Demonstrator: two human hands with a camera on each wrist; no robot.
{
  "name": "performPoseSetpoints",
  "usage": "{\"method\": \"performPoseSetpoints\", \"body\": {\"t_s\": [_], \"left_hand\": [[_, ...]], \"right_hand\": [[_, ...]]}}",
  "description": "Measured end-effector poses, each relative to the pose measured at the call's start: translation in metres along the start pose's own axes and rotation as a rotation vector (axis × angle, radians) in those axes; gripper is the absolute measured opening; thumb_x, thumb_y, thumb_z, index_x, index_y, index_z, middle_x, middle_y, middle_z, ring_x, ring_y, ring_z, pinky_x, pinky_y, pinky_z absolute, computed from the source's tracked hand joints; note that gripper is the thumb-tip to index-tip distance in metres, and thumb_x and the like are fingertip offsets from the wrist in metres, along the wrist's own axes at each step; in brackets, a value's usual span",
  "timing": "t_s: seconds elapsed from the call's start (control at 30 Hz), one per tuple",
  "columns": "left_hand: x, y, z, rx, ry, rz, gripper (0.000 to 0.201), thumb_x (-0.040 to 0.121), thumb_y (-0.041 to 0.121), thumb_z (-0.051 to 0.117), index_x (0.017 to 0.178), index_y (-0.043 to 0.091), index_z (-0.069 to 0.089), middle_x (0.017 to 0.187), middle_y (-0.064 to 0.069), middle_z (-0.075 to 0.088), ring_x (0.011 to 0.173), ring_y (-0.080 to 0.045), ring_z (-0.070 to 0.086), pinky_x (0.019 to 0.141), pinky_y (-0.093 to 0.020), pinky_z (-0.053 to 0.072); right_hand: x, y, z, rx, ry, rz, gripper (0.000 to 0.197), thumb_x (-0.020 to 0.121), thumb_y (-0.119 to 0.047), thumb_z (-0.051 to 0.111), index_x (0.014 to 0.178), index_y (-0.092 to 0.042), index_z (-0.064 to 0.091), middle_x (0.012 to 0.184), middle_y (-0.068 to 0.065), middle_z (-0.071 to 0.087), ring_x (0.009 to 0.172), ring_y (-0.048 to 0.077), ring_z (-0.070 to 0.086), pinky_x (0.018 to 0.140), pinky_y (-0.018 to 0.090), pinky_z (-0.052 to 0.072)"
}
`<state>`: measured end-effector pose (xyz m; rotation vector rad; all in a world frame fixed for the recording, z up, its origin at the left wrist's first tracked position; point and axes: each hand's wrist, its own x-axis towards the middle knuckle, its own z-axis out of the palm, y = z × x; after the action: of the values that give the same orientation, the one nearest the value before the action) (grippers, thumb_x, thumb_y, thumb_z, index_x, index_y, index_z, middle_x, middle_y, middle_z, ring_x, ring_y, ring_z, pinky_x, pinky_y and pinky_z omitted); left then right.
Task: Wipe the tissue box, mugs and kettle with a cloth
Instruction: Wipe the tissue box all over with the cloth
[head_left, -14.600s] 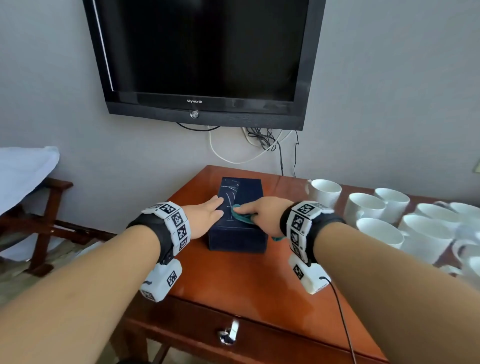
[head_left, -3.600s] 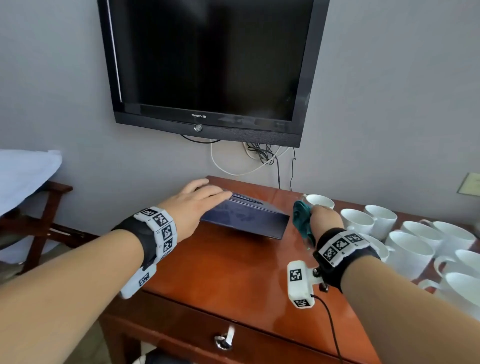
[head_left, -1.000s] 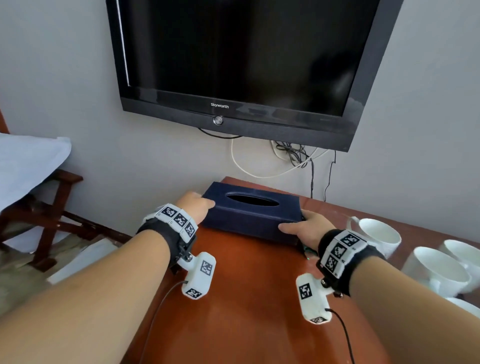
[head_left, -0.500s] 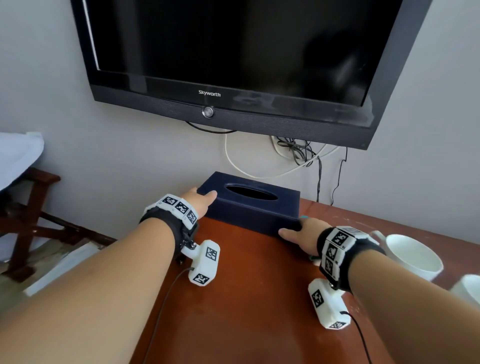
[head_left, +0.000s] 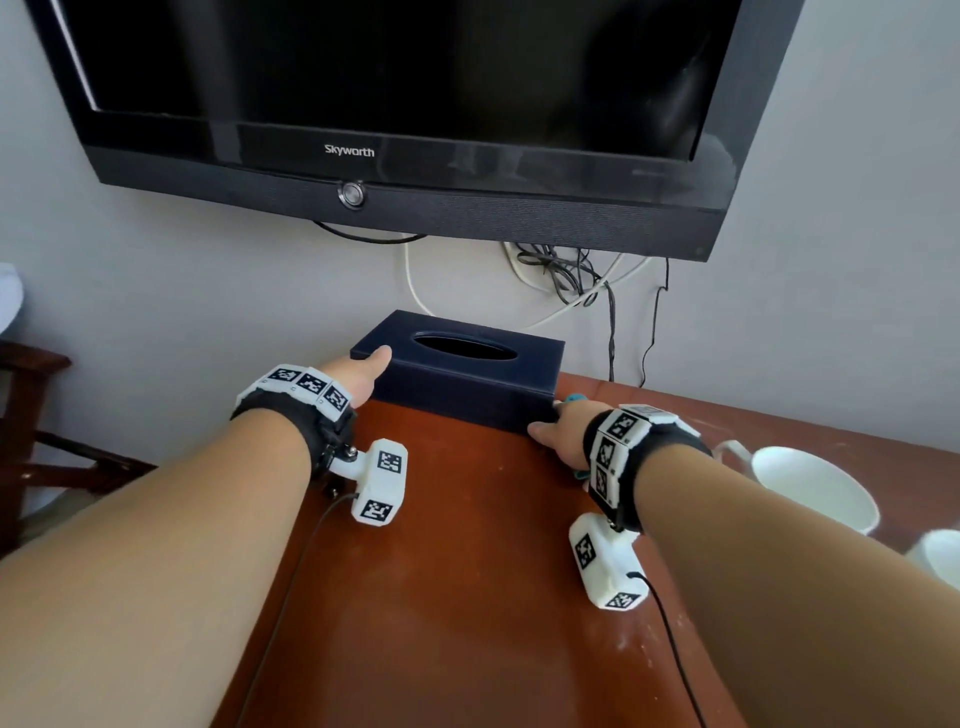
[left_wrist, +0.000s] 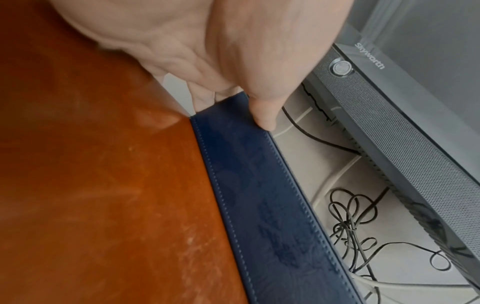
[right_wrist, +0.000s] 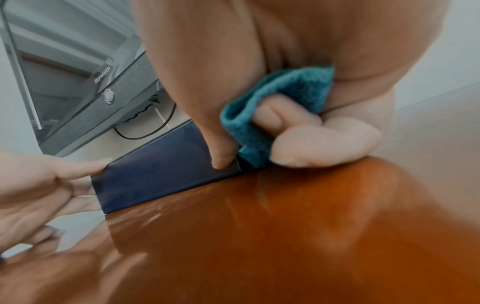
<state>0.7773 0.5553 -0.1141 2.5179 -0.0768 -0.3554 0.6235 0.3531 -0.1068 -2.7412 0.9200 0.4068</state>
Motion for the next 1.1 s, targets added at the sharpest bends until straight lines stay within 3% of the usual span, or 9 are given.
{"method": "performPoseSetpoints", "body": {"t_s": [0.23, 0.5, 0.7, 0.93, 1.03, 1.1], "left_hand": [[0.011, 0.002, 0.000, -0.029, 0.008, -0.026, 0.084, 0.102, 0.072, 0.032, 0.147, 0.004, 0.050, 0.145, -0.021, 0.057, 0.126, -0.036, 0.058, 0.094, -0.039, 0.042], [0.023, 0.000, 0.000, -0.141, -0.013, -0.056, 0.089, 0.093, 0.079, 0.046, 0.146, 0.008, 0.053, 0.142, -0.019, 0.059, 0.125, -0.036, 0.059, 0.111, -0.046, 0.044], [0.029, -0.001, 0.002, -0.200, -0.018, -0.076, 0.093, 0.088, 0.083, 0.050, 0.145, 0.009, 0.053, 0.141, -0.018, 0.059, 0.123, -0.037, 0.059, 0.110, -0.046, 0.045], [0.039, -0.005, 0.003, -0.250, -0.014, -0.073, 0.108, 0.071, 0.096, 0.053, 0.140, 0.013, 0.059, 0.133, -0.017, 0.065, 0.115, -0.037, 0.064, 0.108, -0.050, 0.048], [0.041, -0.004, 0.005, -0.267, -0.020, -0.071, 0.107, 0.073, 0.096, 0.052, 0.140, 0.013, 0.058, 0.135, -0.016, 0.064, 0.116, -0.036, 0.064, 0.109, -0.049, 0.048], [0.036, -0.003, 0.005, -0.359, -0.061, -0.091, 0.113, 0.061, 0.102, 0.055, 0.137, 0.018, 0.060, 0.135, -0.013, 0.065, 0.116, -0.035, 0.065, 0.109, -0.049, 0.048]], "right_hand": [[0.006, -0.002, -0.003, -0.005, 0.007, 0.025, 0.060, 0.107, -0.055, 0.042, 0.147, -0.010, 0.044, 0.138, 0.012, 0.054, 0.124, 0.031, 0.059, 0.107, 0.040, 0.048], [0.011, -0.003, -0.008, 0.040, -0.013, 0.037, 0.060, 0.110, -0.049, 0.038, 0.154, -0.009, 0.039, 0.146, 0.015, 0.052, 0.133, 0.032, 0.055, 0.112, 0.041, 0.045], [0.020, -0.002, -0.008, 0.076, -0.016, 0.039, 0.059, 0.109, -0.050, 0.038, 0.153, -0.010, 0.041, 0.143, 0.015, 0.056, 0.131, 0.033, 0.057, 0.112, 0.043, 0.045], [0.022, 0.000, -0.008, 0.097, -0.018, 0.032, 0.059, 0.110, -0.049, 0.038, 0.153, -0.009, 0.042, 0.143, 0.015, 0.057, 0.132, 0.033, 0.056, 0.113, 0.043, 0.044], [0.021, 0.004, -0.009, 0.122, 0.010, -0.002, 0.057, 0.110, -0.048, 0.040, 0.152, -0.010, 0.043, 0.141, 0.014, 0.059, 0.128, 0.031, 0.059, 0.111, 0.042, 0.046], [0.021, 0.009, -0.006, 0.156, 0.016, -0.030, 0.058, 0.108, -0.049, 0.042, 0.154, -0.014, 0.041, 0.140, 0.013, 0.059, 0.126, 0.031, 0.060, 0.109, 0.043, 0.049]]}}
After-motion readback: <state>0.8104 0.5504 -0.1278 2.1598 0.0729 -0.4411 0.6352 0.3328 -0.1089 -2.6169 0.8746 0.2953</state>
